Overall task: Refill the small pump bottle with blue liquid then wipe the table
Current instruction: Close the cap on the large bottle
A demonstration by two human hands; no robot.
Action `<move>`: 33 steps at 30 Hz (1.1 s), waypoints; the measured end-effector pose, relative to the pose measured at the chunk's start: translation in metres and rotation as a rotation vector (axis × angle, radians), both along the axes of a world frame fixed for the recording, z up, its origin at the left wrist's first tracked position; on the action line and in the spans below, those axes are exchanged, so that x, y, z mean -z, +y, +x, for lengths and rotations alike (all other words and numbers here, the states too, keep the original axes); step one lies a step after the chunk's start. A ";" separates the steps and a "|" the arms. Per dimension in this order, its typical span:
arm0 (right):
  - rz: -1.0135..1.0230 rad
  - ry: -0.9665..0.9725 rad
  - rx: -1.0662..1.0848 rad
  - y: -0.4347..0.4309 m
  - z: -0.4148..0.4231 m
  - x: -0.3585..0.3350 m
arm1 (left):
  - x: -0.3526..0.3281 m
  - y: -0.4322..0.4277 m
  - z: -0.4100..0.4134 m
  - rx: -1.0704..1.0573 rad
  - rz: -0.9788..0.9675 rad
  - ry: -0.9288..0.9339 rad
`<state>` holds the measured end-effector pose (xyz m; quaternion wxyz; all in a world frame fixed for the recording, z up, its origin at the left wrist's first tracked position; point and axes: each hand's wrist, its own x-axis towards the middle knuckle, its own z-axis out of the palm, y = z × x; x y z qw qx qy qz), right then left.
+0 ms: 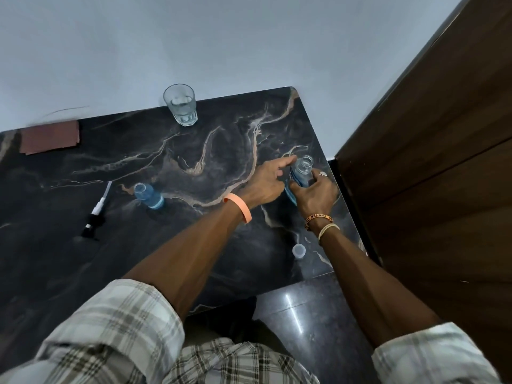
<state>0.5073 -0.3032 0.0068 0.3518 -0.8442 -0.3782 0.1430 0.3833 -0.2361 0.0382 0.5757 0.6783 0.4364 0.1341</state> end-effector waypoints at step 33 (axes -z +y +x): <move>-0.385 -0.223 -0.782 -0.129 0.010 0.037 | 0.029 -0.049 -0.013 0.046 0.237 0.149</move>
